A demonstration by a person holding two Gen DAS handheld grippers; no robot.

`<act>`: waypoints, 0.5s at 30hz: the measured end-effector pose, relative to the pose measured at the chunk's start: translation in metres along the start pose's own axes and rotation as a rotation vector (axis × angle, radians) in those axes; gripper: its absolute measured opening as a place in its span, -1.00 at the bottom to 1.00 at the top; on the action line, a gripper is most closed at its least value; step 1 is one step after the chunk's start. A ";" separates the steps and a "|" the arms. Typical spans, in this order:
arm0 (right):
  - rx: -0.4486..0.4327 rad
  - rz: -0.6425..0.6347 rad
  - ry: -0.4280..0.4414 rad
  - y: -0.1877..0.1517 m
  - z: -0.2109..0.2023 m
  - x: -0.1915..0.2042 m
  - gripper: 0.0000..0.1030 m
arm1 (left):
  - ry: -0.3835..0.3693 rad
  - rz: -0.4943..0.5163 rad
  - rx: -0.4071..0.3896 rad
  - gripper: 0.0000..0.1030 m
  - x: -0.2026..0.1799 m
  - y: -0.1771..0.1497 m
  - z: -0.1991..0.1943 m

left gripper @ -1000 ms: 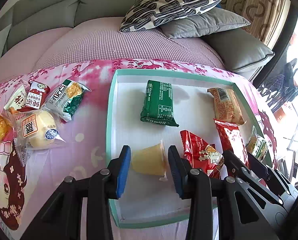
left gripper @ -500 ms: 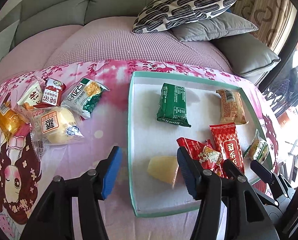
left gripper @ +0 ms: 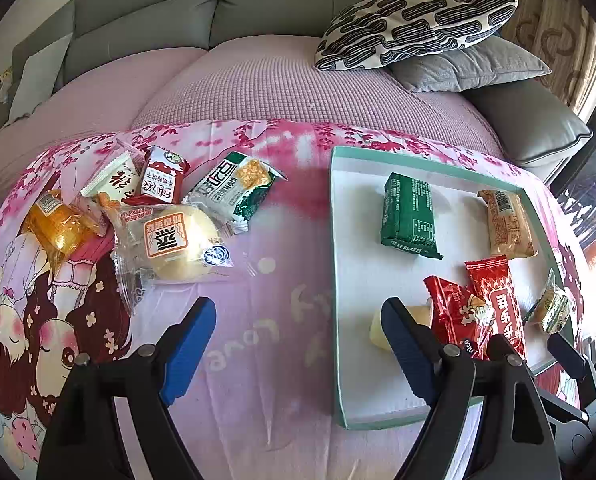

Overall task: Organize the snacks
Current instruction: 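Lower the red packet and yellow cup into the tray and open both grippers, then withdraw both grippers from the tray toward the snack pile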

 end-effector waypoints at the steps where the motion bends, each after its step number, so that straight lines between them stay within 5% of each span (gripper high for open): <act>1: -0.002 -0.001 0.004 0.000 -0.001 0.001 0.80 | 0.001 -0.001 0.001 0.66 0.001 -0.001 0.000; 5: -0.020 -0.014 0.013 0.000 -0.008 0.006 0.88 | 0.008 -0.008 0.006 0.69 0.007 -0.005 0.000; 8: -0.025 -0.021 0.014 0.000 -0.011 0.010 1.00 | 0.025 -0.025 -0.003 0.93 0.014 -0.007 -0.002; 15: -0.024 -0.063 0.020 -0.003 -0.016 0.026 1.00 | 0.040 -0.051 -0.038 0.94 0.033 -0.005 -0.012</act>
Point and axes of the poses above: each gripper's, at about its wrist camera, not at the fingertips, and z roughly the way its jaws point, x to its left, y to its top, the point moved 8 cm from there along z, roughly the way its jaws point, and after that the axes turned 7 degrees about -y, right-handed, at the moved point
